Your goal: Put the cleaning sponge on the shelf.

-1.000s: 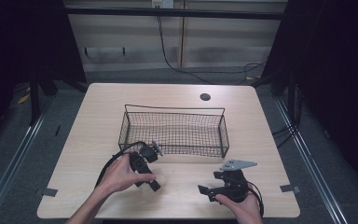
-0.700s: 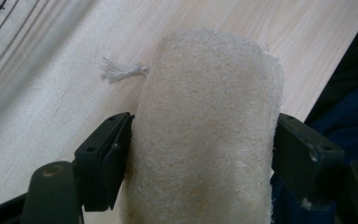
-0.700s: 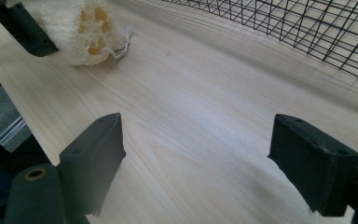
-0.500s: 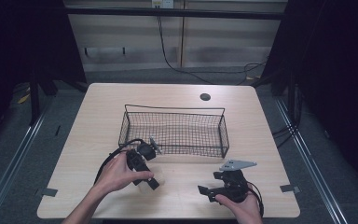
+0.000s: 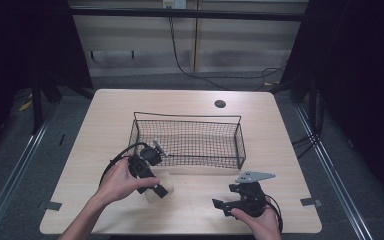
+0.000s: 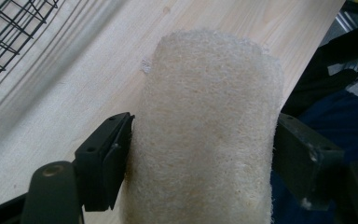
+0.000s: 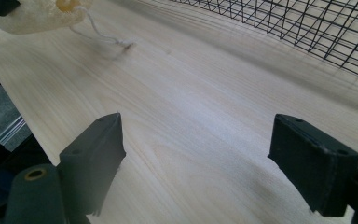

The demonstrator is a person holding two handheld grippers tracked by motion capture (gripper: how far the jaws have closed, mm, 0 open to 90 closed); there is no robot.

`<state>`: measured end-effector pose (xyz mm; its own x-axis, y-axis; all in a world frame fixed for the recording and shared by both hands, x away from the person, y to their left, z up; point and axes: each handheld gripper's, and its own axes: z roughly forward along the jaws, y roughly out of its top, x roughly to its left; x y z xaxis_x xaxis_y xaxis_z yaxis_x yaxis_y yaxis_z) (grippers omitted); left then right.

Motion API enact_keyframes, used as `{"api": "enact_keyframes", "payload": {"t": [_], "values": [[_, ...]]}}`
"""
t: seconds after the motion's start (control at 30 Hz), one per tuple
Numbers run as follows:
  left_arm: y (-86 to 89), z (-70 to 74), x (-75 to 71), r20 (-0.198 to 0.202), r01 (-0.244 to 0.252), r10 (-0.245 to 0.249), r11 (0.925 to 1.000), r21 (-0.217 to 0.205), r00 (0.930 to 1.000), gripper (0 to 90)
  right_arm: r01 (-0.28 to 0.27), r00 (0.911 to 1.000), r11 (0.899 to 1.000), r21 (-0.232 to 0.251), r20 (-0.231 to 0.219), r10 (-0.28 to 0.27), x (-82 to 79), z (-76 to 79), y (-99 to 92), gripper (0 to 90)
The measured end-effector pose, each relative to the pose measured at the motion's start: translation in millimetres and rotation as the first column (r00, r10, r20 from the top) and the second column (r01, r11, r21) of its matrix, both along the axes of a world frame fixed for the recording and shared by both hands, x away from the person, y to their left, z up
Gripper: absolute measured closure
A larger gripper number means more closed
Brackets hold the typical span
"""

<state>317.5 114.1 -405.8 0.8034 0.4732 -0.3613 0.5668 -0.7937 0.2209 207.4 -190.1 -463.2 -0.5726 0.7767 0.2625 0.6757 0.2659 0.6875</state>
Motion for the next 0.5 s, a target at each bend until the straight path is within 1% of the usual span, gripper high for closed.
{"api": "enact_keyframes", "payload": {"t": [0.03, 0.07, 0.13, 0.17, 0.2, 0.33, 0.37, 0.43, 0.5], "values": [[0.9, 0.7, 0.0, 0.004, 0.005, -0.005, 1.0000, -0.006, 1.0000, 25.0, 0.001, 1.0000, 1.000, 0.000, 0.000, -0.001, 0.0, 0.0, -0.1, 17.2], [1.0, 1.5, -0.9, -0.001, -0.005, 0.005, 0.9999, -0.010, 1.0000, 25.0, 0.001, 1.0000, 1.000, 0.000, 0.000, -0.001, 0.0, 0.0, -0.1, 17.2], [0.9, 3.1, -1.5, 0.002, 0.021, -0.021, 0.9998, 0.006, 0.9998, 25.0, 0.000, 1.0000, 1.000, 0.002, -0.003, 0.000, 0.2, -0.1, -0.1, 17.2], [0.8, 3.5, -1.8, 0.000, 0.020, -0.020, 0.9998, 0.006, 0.9998, 25.0, 0.000, 1.0000, 1.000, 0.001, -0.002, 0.000, 0.2, -0.1, 0.0, 17.2], [0.1, 4.4, -2.9, 0.004, 0.009, -0.009, 1.0000, -0.001, 1.0000, 25.0, -0.001, 1.0000, 1.000, 0.001, -0.002, 0.001, 0.2, -0.2, 0.1, 17.2], [-0.1, 10.7, -3.2, 0.012, 0.018, -0.018, 0.9998, -0.001, 0.9998, 25.0, -0.002, 1.0000, 1.000, 0.002, -0.001, 0.002, 0.4, -0.3, 0.2, 17.2], [0.2, 12.6, -3.1, 0.014, 0.020, -0.020, 0.9998, -0.007, 0.9997, 25.0, 0.000, 1.0000, 1.000, 0.001, -0.003, 0.000, 0.2, -0.2, 0.1, 17.2], [0.8, 16.4, -3.2, 0.008, 0.021, -0.020, 0.9997, -0.011, 0.9998, 25.0, 0.001, 1.0000, 1.000, 0.002, -0.004, -0.001, 0.1, -0.2, 0.0, 17.2], [1.3, 19.2, -2.6, 0.017, 0.012, -0.011, 0.9999, -0.012, 0.9998, 25.0, 0.000, 1.0000, 1.000, 0.002, -0.004, 0.000, 0.2, -0.2, 0.0, 17.2]]}}
